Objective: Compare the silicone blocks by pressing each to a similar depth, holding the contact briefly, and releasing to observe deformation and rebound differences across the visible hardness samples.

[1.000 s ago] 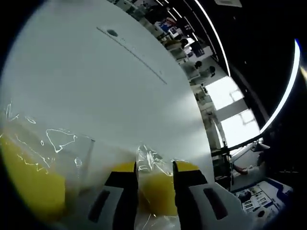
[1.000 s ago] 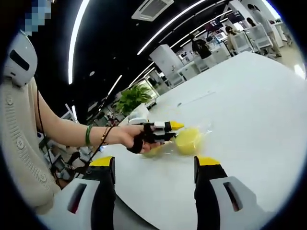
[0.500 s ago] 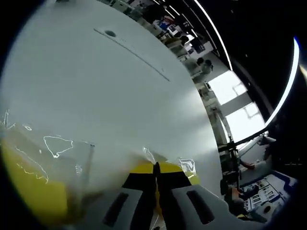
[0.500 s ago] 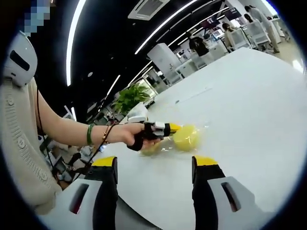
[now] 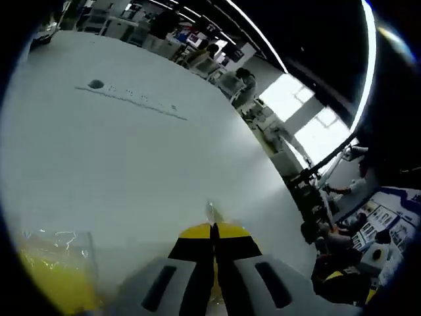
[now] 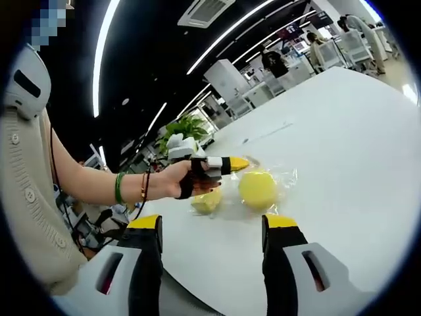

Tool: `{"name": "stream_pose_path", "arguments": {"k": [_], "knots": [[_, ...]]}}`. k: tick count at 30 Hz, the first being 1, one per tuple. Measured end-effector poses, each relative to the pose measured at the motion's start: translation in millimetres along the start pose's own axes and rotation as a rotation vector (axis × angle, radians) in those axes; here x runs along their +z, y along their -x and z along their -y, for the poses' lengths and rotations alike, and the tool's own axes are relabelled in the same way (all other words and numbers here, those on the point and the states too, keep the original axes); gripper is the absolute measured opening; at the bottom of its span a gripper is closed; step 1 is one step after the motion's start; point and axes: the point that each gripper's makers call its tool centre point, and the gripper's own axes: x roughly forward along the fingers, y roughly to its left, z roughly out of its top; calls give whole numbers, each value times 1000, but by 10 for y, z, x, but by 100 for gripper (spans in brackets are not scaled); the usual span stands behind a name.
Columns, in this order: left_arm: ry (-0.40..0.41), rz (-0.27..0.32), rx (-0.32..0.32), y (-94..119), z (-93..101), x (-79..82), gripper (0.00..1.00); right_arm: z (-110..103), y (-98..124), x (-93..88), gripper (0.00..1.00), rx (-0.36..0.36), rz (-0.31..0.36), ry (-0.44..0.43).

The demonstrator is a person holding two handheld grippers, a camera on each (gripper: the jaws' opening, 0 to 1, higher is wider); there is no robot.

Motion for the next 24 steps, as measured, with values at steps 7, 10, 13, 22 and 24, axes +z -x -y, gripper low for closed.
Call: {"name": "stream_pose_path", "arguments": {"k": [7, 10, 13, 22, 24], "knots": [[-196, -12, -44, 55, 338, -5, 0, -40, 36, 31, 55, 2, 3, 17], [-269, -26, -57, 107, 468, -22, 0, -62, 54, 48, 54, 2, 7, 24], [-324, -8, -72, 180, 603, 2, 0, -109, 71, 66, 54, 5, 11, 35], [-386, 20, -100, 436, 801, 64, 0, -278, 119, 107, 54, 10, 19, 76], [-382, 24, -108, 506, 832, 68, 0, -314, 128, 112, 54, 12, 21, 84]]}}
